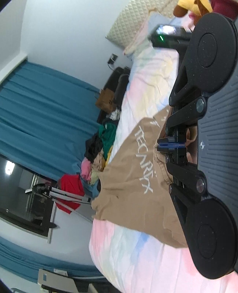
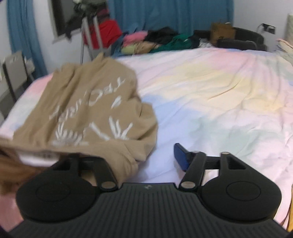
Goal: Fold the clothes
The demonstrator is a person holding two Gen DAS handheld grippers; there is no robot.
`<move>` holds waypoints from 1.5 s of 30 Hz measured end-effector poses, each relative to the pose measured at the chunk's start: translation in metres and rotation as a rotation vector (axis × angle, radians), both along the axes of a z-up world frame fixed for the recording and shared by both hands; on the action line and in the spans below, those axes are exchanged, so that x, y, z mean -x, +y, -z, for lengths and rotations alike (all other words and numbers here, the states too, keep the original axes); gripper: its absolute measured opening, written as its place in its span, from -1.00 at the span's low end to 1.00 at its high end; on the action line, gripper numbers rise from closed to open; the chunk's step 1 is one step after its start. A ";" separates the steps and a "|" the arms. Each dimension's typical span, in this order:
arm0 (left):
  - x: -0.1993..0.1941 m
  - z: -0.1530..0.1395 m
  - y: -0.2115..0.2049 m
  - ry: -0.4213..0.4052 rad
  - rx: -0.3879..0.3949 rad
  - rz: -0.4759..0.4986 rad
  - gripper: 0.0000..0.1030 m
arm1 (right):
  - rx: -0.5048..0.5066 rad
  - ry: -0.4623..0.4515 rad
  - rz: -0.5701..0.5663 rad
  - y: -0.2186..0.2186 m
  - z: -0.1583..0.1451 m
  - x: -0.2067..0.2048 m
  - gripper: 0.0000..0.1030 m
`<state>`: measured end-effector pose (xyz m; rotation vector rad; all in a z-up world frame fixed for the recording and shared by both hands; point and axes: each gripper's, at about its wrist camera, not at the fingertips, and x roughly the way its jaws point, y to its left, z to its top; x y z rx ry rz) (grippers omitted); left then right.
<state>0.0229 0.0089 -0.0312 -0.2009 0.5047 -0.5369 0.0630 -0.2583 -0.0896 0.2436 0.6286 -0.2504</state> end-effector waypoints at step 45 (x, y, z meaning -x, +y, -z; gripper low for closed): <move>-0.010 0.040 -0.022 -0.198 -0.384 -0.685 0.46 | 0.009 -0.230 -0.168 0.033 -0.029 0.011 -0.68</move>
